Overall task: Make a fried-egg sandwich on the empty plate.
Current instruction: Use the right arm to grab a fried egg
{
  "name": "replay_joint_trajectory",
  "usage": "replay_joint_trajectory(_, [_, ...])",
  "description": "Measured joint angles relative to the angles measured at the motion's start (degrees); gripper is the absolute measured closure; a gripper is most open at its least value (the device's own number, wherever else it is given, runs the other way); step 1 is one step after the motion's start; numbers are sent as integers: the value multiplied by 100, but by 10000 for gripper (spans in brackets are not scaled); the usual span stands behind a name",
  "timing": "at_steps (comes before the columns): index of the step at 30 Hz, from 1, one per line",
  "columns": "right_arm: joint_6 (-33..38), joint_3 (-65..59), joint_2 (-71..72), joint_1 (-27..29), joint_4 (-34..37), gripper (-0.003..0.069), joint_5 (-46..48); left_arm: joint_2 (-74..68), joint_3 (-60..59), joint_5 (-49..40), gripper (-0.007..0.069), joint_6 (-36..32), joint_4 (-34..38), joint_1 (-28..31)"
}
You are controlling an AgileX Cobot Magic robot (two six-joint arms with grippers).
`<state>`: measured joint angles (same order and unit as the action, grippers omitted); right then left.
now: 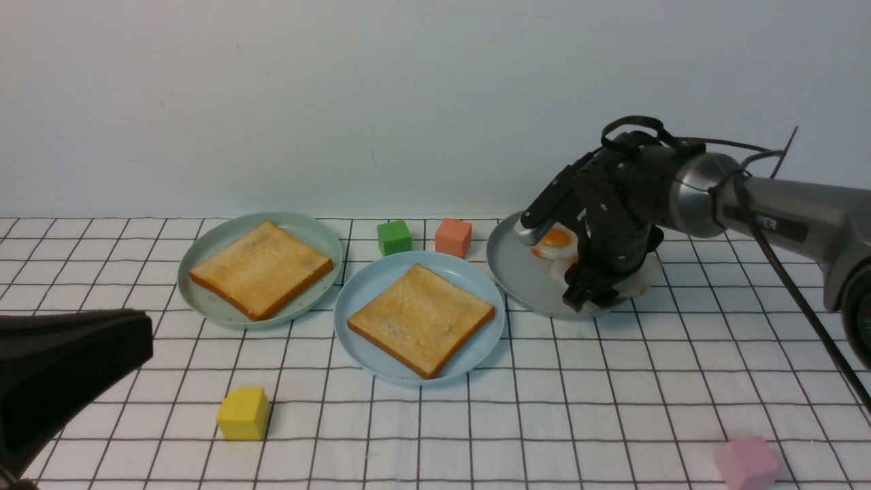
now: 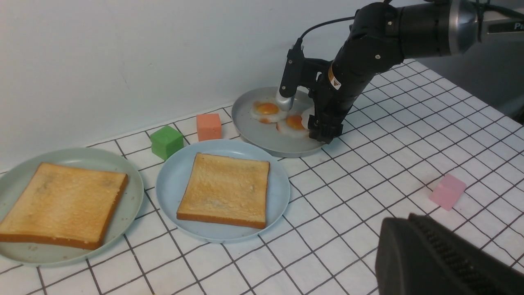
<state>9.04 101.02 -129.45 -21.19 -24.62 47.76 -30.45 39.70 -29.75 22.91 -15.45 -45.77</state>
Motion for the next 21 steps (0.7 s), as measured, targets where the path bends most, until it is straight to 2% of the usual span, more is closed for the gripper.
replay_joint_trajectory(8, [90, 36, -6, -16, -145, 449, -76, 0, 0, 0, 610, 0, -5, 0])
replay_joint_trajectory(10, [96, 36, -6, -22, -177, 477, -56, 0, 0, 0, 609, 0, -5, 0])
replay_joint_trajectory(17, [190, 36, 88, -75, -200, 485, 80, 0, 0, 5, 608, 0, -7, 0])
replay_joint_trajectory(21, [198, 31, 259, -208, -351, 546, 202, 0, 0, 11, 607, 0, -18, 0])
